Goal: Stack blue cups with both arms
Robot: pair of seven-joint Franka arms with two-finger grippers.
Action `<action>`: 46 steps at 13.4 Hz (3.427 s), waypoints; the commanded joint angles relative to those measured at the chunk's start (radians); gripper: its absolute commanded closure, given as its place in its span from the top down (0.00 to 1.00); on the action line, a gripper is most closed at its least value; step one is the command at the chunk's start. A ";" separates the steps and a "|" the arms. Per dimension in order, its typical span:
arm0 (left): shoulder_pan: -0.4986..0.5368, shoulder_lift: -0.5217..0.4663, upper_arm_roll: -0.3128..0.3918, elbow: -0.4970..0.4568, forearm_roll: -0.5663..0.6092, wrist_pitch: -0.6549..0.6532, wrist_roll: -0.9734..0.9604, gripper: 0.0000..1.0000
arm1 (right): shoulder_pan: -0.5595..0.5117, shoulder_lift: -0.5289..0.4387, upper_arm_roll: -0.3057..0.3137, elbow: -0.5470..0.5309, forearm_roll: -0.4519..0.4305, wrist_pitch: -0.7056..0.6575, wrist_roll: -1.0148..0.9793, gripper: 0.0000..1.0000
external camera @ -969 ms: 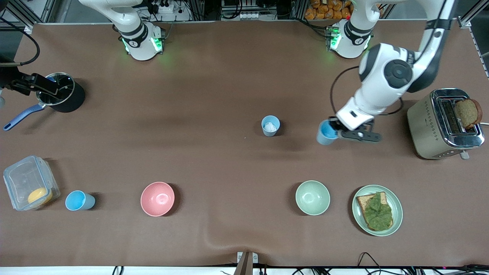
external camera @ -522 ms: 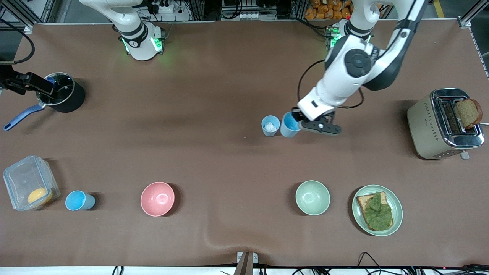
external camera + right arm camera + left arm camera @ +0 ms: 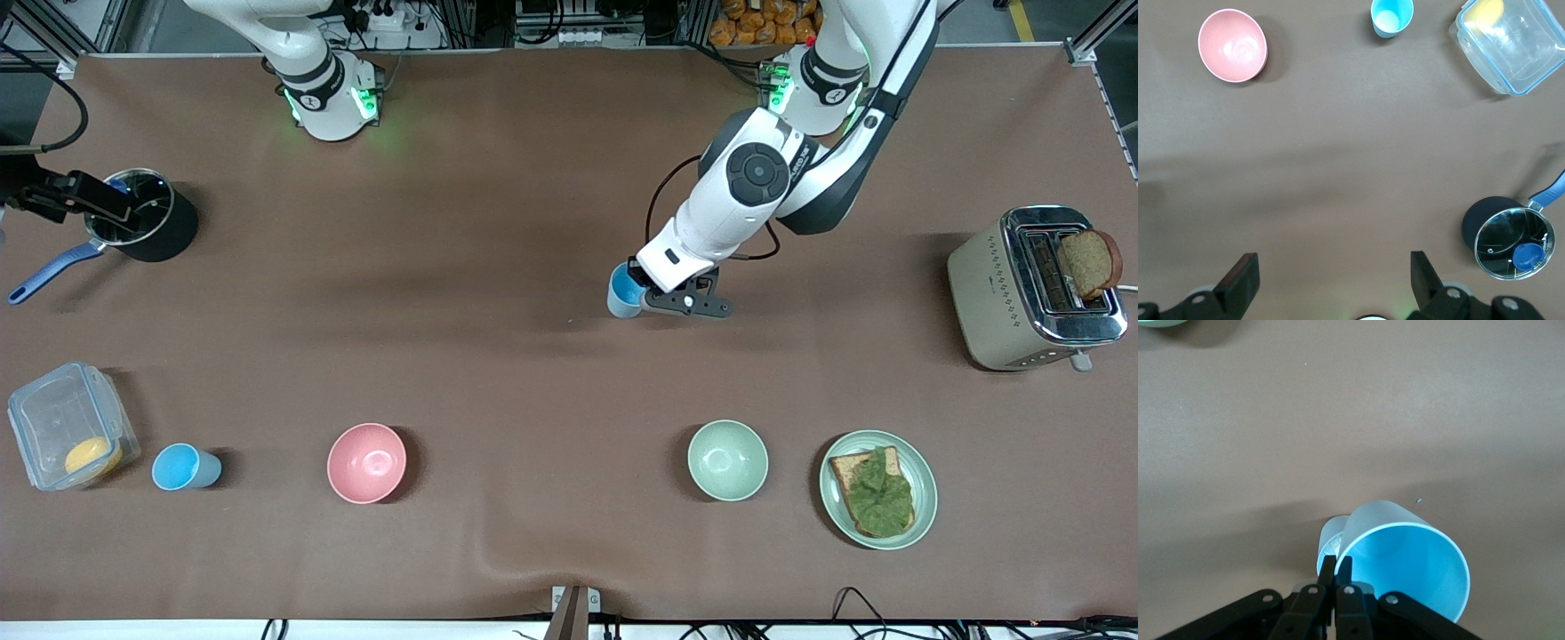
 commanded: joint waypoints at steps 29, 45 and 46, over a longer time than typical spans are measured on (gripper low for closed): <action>0.079 -0.094 -0.007 -0.069 -0.005 -0.003 0.009 1.00 | -0.028 0.014 0.018 0.021 -0.011 -0.037 -0.011 1.00; 0.249 -0.328 0.333 0.334 0.151 -0.649 0.110 1.00 | -0.024 0.014 0.018 0.021 -0.011 -0.039 -0.002 1.00; 0.249 -0.329 0.359 0.342 0.142 -0.663 0.156 1.00 | -0.022 0.014 0.018 0.021 -0.011 -0.039 0.000 1.00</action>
